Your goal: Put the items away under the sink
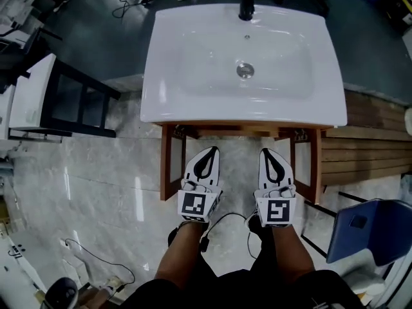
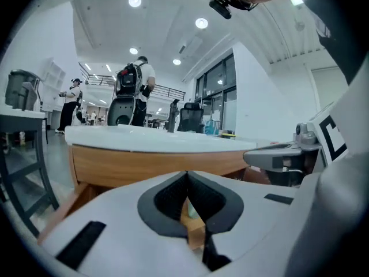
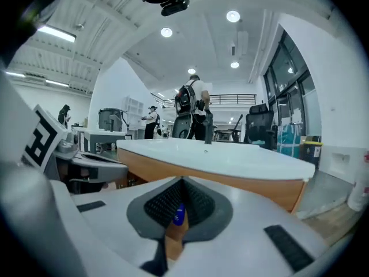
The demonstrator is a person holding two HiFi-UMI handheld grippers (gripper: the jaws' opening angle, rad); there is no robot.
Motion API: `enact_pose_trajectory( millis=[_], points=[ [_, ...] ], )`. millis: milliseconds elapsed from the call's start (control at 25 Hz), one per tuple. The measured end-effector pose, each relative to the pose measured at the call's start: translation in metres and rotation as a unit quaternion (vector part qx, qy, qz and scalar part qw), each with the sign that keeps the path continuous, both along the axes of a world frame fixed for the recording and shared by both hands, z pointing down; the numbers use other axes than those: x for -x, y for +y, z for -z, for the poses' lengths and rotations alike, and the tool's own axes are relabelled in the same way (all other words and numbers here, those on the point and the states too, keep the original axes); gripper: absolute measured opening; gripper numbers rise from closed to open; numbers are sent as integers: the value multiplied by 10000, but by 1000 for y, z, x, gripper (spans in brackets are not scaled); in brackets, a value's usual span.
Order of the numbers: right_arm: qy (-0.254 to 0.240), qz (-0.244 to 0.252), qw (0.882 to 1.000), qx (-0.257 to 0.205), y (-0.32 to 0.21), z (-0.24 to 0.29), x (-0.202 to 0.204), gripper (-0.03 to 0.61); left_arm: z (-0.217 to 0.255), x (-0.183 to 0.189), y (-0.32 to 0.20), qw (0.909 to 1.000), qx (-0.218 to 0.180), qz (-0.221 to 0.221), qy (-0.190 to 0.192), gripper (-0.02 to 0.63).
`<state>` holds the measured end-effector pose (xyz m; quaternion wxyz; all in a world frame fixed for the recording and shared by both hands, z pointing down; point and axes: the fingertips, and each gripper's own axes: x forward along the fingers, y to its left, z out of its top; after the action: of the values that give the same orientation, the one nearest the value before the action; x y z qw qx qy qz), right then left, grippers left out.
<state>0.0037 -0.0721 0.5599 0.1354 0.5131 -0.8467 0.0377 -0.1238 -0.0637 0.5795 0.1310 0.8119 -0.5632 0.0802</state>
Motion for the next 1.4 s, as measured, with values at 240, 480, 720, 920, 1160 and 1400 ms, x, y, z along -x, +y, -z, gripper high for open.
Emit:
enact_pose_trajectory(
  millis=[240, 480, 720, 920, 1160, 1400],
  points=[
    [-35, 62, 9996, -257, 9, 108, -1, 18, 103, 4, 6, 9997, -141, -156, -92, 18],
    [-292, -203, 9992, -188, 18, 173, -24, 18, 169, -9, 18, 9989, -119, -452, -51, 18],
    [-325, -348, 9970, -603, 30, 255, -52, 18, 225, -16, 40, 9973, -178, -702, 129, 18],
    [-124, -422, 9953, -858, 34, 279, -66, 18, 254, -21, 40, 9963, -460, -724, 14, 18],
    [-47, -420, 9954, -863, 41, 277, -68, 18, 269, -35, 36, 9943, -668, -805, -200, 18],
    [-122, -359, 9948, -950, 41, 282, -64, 18, 297, -32, 36, 9922, -1014, -708, -126, 18]
  ],
)
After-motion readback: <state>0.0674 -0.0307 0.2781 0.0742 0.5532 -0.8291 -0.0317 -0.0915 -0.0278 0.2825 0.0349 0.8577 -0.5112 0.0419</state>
